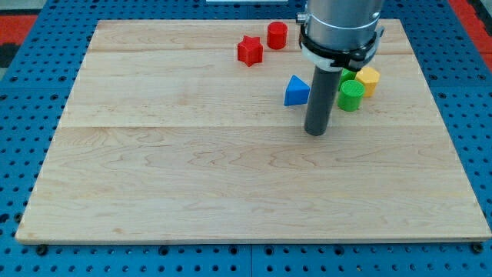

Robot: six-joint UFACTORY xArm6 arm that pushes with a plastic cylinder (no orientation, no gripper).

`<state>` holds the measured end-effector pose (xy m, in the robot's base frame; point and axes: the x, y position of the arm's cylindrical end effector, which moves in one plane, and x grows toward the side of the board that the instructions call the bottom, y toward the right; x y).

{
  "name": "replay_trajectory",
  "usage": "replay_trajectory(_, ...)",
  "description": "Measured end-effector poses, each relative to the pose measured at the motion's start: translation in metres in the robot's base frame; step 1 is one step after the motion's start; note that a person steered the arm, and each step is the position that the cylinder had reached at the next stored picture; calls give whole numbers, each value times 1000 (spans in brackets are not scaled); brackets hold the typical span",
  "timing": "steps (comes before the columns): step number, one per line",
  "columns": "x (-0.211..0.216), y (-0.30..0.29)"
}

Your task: Push blue cube below blue triangle

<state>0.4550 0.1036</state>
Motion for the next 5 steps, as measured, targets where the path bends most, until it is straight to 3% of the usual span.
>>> replay_trajectory(2,3,32)
replay_trajectory(5,-19,32)
